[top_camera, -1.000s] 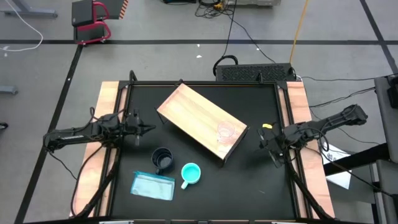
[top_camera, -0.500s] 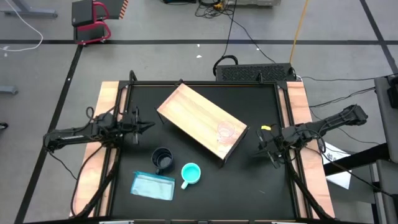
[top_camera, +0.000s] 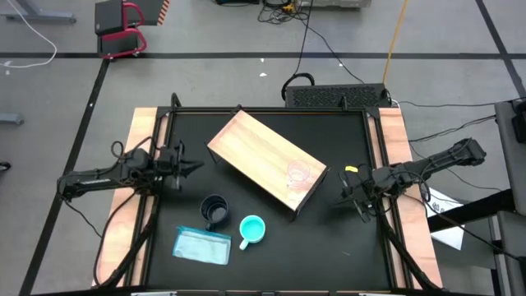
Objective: Stack small to large cups/mugs on shelf
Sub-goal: Put the light blue mug on the shelf
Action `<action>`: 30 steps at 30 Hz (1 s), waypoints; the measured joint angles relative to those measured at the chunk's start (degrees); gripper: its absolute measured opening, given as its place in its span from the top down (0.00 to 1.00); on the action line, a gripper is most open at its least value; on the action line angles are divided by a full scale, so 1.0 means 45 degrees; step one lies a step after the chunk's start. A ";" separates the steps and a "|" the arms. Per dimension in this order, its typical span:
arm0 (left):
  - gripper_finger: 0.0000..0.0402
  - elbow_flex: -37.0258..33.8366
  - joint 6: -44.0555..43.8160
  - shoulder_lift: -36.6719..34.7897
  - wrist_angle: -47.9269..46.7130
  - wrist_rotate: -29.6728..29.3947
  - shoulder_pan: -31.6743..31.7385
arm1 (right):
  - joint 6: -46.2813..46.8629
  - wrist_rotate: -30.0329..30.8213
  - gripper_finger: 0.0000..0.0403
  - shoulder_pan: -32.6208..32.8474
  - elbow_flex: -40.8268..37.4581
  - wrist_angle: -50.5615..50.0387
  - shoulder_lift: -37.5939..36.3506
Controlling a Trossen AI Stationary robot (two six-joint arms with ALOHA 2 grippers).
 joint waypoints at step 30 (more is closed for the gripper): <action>0.99 0.0005 -0.1617 0.0015 0.0063 0.1628 -0.0005 | -0.0048 -0.0005 1.00 0.0000 0.0000 0.0000 0.0000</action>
